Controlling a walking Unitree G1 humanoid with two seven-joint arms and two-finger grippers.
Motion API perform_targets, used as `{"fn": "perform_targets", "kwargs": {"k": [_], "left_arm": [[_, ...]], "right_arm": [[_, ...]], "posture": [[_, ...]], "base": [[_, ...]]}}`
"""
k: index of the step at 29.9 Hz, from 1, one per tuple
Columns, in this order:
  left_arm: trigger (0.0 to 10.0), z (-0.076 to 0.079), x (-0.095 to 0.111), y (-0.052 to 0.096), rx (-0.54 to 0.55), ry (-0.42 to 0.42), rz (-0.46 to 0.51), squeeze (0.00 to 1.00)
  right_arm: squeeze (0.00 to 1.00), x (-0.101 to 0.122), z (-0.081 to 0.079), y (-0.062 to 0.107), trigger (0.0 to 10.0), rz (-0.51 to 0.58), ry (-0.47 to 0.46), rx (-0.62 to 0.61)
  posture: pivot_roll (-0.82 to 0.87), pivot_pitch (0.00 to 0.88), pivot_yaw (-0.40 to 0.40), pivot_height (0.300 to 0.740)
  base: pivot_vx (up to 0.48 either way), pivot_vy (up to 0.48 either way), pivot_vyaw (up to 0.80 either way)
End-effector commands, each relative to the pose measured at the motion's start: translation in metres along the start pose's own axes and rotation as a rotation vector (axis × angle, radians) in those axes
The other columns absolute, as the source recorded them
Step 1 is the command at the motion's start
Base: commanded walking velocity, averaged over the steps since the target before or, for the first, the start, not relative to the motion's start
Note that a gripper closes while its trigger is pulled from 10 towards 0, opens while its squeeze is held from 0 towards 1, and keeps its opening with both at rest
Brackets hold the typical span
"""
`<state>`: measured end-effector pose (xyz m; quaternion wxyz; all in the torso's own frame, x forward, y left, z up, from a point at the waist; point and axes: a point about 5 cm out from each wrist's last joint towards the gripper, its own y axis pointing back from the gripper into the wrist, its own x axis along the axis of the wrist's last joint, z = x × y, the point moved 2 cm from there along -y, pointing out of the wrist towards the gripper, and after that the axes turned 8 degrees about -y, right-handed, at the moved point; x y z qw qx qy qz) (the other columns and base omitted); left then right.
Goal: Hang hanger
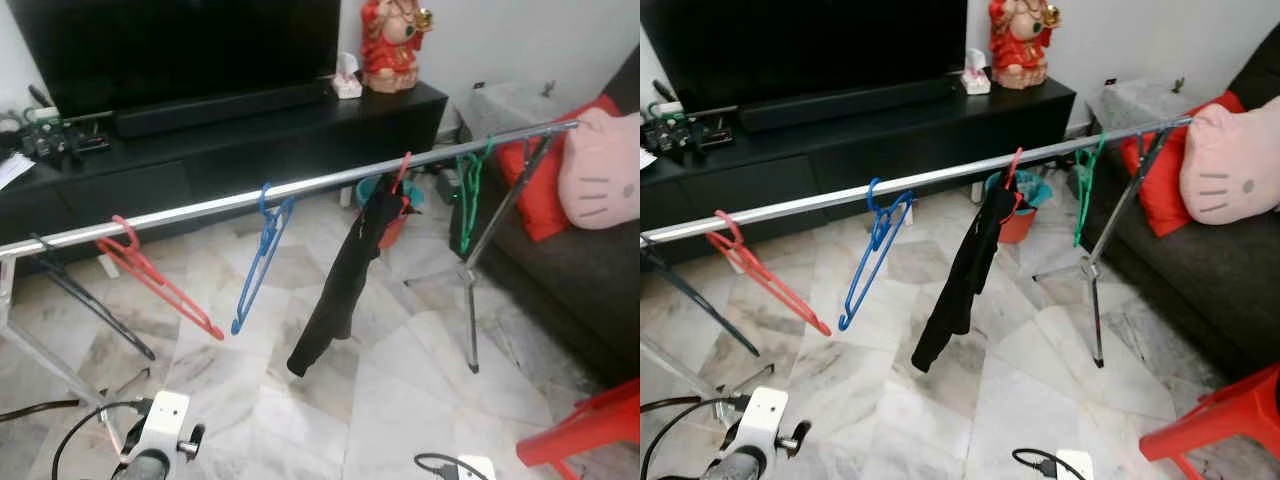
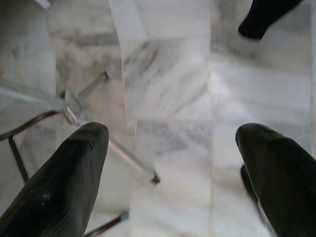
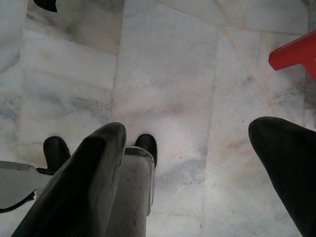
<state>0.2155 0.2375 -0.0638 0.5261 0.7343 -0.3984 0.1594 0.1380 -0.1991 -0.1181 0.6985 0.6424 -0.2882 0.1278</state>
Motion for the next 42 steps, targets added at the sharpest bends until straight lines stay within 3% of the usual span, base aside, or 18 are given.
{"fn": "perform_targets", "kwargs": {"k": [1, 4, 6, 17, 29, 42], "left_arm": [[10.0, 0.001, -0.009, 0.000, -0.007, -0.024, -0.054, 0.00], [10.0, 0.003, -0.011, -0.001, -0.013, -0.038, -0.077, 0.00], [10.0, 0.009, -0.020, -0.002, -0.024, -0.041, -0.140, 0.00], [10.0, 0.025, -0.033, 0.002, -0.048, -0.029, -0.185, 0.00], [10.0, 0.019, -0.031, 0.001, -0.039, -0.037, -0.185, 0.00], [10.0, 0.028, -0.033, 0.002, -0.050, -0.012, -0.201, 0.00]], "right_arm": [[0.00, 0.002, 0.001, 0.000, 10.0, 0.011, -0.010, -0.005], [0.00, 0.002, 0.001, 0.000, 10.0, 0.011, -0.010, -0.004], [0.00, 0.002, 0.001, 0.000, 10.0, 0.011, -0.012, -0.008], [0.00, 0.002, 0.002, 0.000, 10.0, 0.012, -0.004, -0.009], [0.00, 0.005, 0.001, 0.000, 10.0, 0.042, 0.015, 0.009], [0.00, 0.008, 0.000, 0.000, 10.0, 0.065, 0.007, 0.016]], "posture": [[0.05, 0.000, -0.008, 0.740], [0.04, 0.000, -0.002, 0.740], [0.04, 0.000, -0.002, 0.740], [0.04, 0.000, -0.004, 0.740], [0.04, 0.000, -0.001, 0.740], [0.03, 0.000, -0.003, 0.740]], "base": [[0.000, 0.000, 0.00], [0.000, -0.368, 0.00], [0.000, -0.409, 0.00], [0.000, -0.461, 0.00], [0.000, -0.480, 0.00], [0.000, -0.040, 0.00]]}}
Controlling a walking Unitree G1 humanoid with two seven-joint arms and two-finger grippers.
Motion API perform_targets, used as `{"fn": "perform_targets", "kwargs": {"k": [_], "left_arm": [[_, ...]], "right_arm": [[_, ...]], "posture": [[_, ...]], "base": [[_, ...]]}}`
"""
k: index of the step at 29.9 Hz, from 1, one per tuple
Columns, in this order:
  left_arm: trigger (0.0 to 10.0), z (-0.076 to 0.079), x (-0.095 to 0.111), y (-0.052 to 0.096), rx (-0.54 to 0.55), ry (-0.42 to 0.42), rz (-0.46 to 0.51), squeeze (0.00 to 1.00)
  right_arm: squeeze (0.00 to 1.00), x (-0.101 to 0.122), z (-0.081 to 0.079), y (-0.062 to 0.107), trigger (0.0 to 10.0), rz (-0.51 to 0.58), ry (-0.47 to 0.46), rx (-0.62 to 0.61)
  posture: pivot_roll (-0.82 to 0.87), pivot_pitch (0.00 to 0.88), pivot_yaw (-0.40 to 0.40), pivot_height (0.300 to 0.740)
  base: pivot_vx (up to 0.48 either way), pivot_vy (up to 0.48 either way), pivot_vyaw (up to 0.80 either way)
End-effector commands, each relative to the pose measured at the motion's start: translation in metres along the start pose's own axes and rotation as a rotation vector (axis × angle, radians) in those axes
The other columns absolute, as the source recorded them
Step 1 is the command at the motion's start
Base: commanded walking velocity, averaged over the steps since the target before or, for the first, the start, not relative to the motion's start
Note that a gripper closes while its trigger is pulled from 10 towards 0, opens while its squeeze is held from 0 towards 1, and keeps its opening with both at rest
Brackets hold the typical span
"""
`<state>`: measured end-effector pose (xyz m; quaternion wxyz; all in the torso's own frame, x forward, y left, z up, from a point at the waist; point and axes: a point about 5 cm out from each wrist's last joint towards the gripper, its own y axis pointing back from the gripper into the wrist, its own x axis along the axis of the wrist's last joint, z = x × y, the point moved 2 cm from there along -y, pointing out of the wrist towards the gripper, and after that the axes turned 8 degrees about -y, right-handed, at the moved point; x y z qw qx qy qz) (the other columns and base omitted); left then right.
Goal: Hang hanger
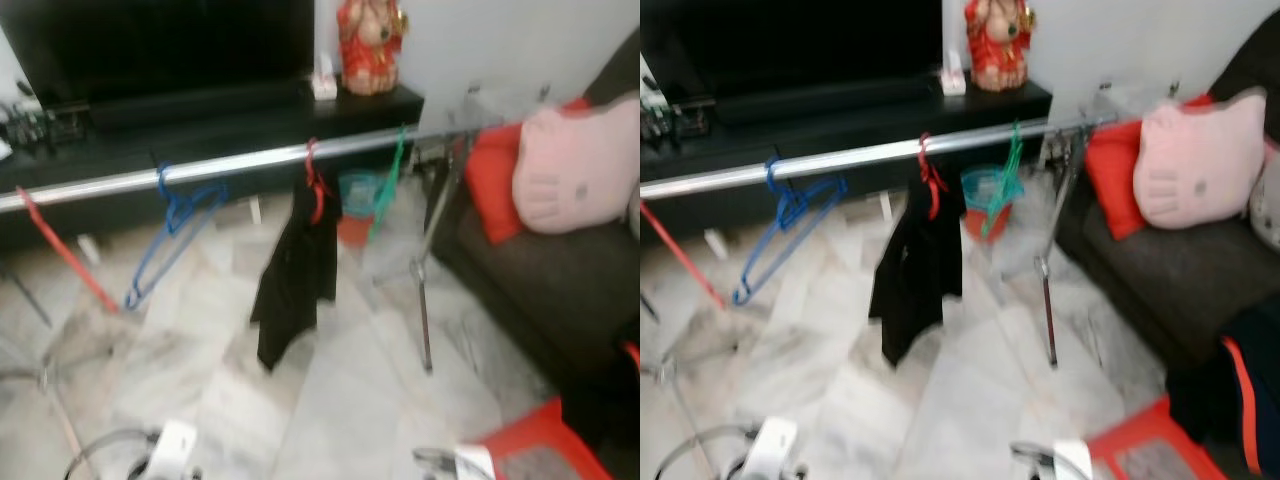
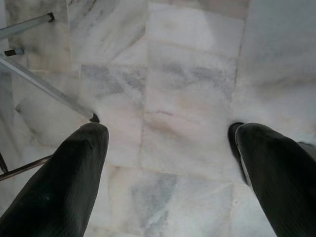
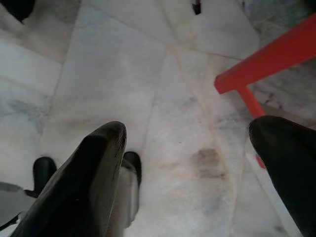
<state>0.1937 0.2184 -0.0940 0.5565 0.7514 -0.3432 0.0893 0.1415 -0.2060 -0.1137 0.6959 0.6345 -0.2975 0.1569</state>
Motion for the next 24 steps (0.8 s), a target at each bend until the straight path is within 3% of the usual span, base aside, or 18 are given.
{"fn": "perform_targets", "kwargs": {"k": [1, 16, 20, 24], "left_arm": [[10.0, -0.0039, -0.0086, 0.0014, 0.011, 0.015, -0.024, 0.00], [10.0, -0.0020, -0.0134, 0.0023, 0.011, 0.054, -0.045, 0.00], [10.0, -0.0022, -0.0122, 0.0021, 0.012, 0.057, -0.041, 0.00], [10.0, -0.0016, -0.0108, 0.0018, 0.009, 0.050, -0.034, 0.00]], "right_arm": [[0.00, 0.0008, -0.0055, -0.0004, 10.0, 0.005, -0.023, 0.006], [0.00, -0.0008, -0.0049, -0.0007, 10.0, -0.014, -0.013, 0.009], [0.00, -0.0008, -0.0049, -0.0008, 10.0, -0.016, -0.013, 0.006], [0.00, -0.0010, -0.0050, -0.0008, 10.0, -0.018, -0.011, 0.005]], "posture": [[0.03, 0.000, -0.003, 0.740], [0.04, 0.000, -0.008, 0.740], [0.04, 0.000, -0.007, 0.740], [0.04, 0.000, -0.007, 0.740]], "base": [[0.000, 0.000, 0.00], [0.000, 0.000, -0.69], [0.000, 0.480, -0.73], [0.000, 0.000, -0.72]]}}
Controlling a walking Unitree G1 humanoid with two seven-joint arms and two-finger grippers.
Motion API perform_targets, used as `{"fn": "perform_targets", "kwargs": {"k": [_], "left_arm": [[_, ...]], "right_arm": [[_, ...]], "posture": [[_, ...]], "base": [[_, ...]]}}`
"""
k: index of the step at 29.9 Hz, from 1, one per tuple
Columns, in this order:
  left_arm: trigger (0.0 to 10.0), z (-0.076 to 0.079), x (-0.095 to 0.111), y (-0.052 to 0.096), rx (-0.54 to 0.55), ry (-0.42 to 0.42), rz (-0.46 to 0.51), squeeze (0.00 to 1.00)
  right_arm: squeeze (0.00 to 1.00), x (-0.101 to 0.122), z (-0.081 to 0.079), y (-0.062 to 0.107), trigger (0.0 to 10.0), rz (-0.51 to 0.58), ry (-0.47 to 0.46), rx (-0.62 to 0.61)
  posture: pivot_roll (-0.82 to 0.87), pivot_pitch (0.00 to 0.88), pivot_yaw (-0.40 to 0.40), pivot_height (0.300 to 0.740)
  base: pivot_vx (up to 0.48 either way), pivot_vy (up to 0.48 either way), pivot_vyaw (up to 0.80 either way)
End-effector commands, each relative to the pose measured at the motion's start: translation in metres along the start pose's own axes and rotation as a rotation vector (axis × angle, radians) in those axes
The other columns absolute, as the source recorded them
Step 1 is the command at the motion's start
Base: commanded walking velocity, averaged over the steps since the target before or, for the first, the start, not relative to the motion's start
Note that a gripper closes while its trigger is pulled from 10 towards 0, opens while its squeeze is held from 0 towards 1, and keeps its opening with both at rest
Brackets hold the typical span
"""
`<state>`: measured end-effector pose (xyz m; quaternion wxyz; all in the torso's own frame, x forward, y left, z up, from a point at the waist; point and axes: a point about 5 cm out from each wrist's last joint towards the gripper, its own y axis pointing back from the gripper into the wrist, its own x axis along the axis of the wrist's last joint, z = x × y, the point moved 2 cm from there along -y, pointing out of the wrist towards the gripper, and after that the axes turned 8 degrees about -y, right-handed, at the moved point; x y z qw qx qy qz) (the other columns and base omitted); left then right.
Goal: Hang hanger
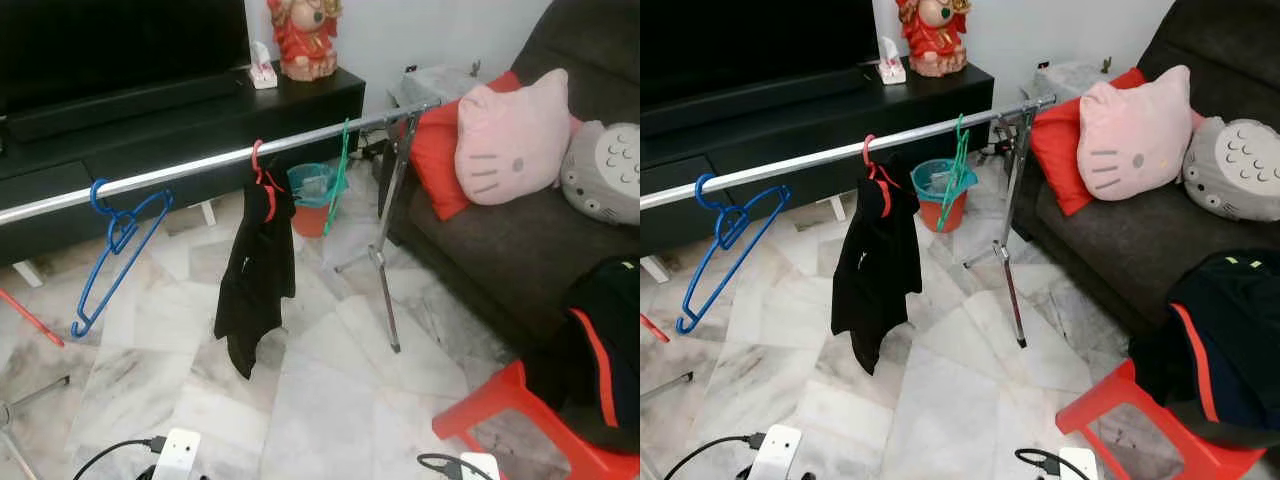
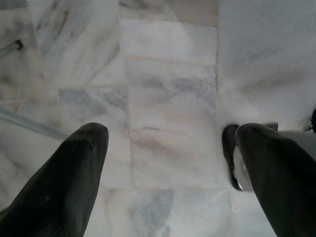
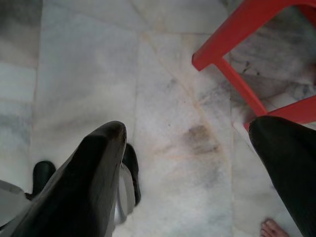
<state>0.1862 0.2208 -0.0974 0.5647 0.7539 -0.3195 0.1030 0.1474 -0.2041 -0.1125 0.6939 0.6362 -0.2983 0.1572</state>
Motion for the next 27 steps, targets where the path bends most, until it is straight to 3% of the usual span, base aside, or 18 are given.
{"fn": "perform_targets", "kwargs": {"k": [1, 24, 27], "left_arm": [[10.0, -0.0025, -0.0022, 0.0001, 0.005, -0.002, -0.010, 0.00], [10.0, 0.0029, 0.0047, -0.0007, -0.020, -0.013, 0.019, 0.00], [10.0, 0.0008, 0.0043, -0.0007, -0.010, -0.013, 0.017, 0.00]], "right_arm": [[0.00, -0.0059, -0.0018, 0.0015, 10.0, -0.019, -0.009, -0.001], [0.00, -0.0066, -0.0026, 0.0015, 10.0, -0.023, -0.007, -0.002], [0.00, -0.0051, -0.0029, 0.0016, 10.0, -0.008, 0.000, 0.004]], "posture": [[0.04, 0.000, -0.007, 0.740], [0.04, 0.000, -0.008, 0.740], [0.04, 0.000, -0.006, 0.740]], "base": [[0.000, 0.000, -0.71], [0.000, 0.000, -0.69], [0.000, 0.000, -0.20]]}}
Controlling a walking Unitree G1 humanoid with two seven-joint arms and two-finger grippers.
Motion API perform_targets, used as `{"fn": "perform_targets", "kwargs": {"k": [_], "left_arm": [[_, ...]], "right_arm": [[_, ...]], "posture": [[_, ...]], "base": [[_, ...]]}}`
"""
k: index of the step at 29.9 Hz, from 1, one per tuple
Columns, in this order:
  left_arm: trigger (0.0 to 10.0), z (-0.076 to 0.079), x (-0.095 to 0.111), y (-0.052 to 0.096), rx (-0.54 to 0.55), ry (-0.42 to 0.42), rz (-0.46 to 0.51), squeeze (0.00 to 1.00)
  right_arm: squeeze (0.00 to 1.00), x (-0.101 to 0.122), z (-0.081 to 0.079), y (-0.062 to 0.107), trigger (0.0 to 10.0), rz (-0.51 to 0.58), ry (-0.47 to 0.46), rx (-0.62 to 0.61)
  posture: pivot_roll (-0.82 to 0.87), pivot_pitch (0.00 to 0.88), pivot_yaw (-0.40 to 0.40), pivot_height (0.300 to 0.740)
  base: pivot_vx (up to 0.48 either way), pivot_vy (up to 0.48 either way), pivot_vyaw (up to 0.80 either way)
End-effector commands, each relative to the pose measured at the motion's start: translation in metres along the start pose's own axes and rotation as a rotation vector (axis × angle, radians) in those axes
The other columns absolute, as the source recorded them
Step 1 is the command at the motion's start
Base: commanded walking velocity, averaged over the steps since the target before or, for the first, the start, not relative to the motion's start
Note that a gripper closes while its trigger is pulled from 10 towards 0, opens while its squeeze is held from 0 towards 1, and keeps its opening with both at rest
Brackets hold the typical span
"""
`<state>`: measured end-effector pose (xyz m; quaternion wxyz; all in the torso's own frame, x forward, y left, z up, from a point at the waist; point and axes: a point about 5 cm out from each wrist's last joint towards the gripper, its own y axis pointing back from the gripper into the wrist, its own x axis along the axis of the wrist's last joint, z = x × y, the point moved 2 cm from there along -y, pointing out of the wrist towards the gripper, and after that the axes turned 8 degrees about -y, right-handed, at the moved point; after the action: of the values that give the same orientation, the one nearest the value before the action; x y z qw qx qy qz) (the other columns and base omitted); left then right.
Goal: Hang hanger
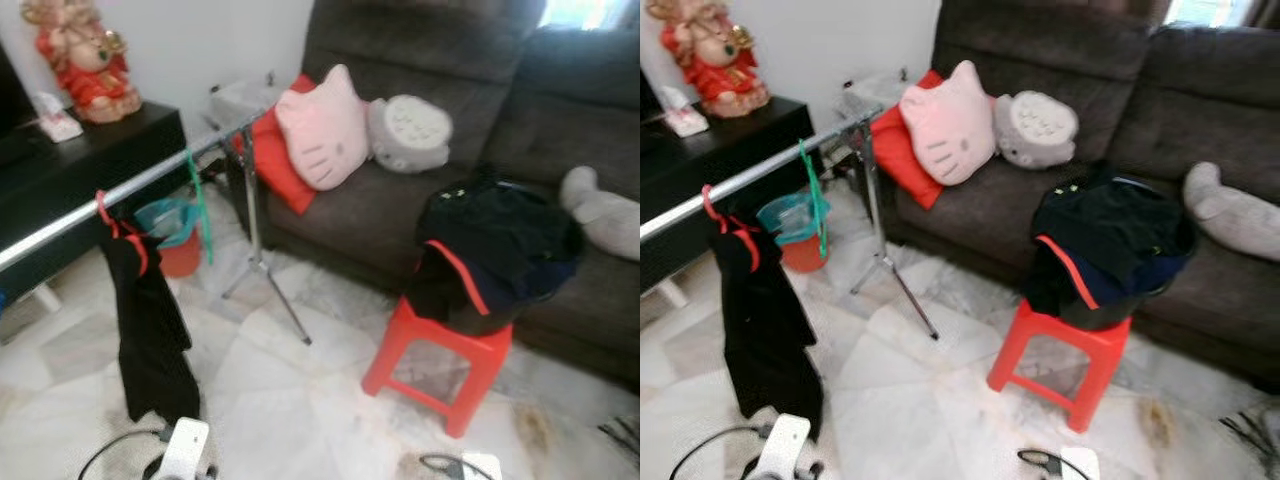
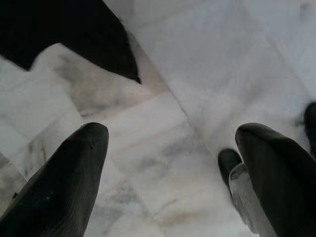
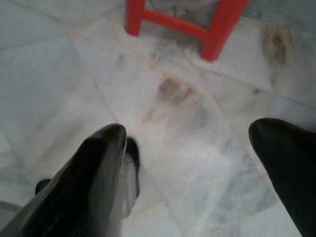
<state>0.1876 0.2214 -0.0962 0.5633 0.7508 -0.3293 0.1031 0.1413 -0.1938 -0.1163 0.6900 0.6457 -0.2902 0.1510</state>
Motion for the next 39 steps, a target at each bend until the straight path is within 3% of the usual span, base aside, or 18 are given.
{"fn": "perform_targets", "kwargs": {"k": [1, 33, 39], "left_arm": [[10.0, 0.0020, 0.0029, -0.0008, -0.007, -0.002, 0.000, 0.00], [10.0, -0.0026, 0.0018, -0.0009, 0.013, -0.004, -0.009, 0.00], [10.0, 0.0021, 0.0010, -0.0005, -0.003, -0.006, -0.009, 0.00]], "right_arm": [[0.00, 0.0036, 0.0059, -0.0003, 10.0, 0.015, 0.002, -0.013], [0.00, 0.0037, 0.0059, 0.0003, 10.0, 0.031, -0.016, -0.021], [0.00, 0.0029, 0.0067, 0.0001, 10.0, 0.020, -0.023, -0.031]], "posture": [[0.04, 0.000, -0.006, 0.740], [0.04, 0.000, -0.005, 0.740], [0.04, 0.000, -0.007, 0.740]], "base": [[0.000, 0.000, 0.00], [0.322, 0.000, -0.11], [0.000, 0.000, 0.00]]}}
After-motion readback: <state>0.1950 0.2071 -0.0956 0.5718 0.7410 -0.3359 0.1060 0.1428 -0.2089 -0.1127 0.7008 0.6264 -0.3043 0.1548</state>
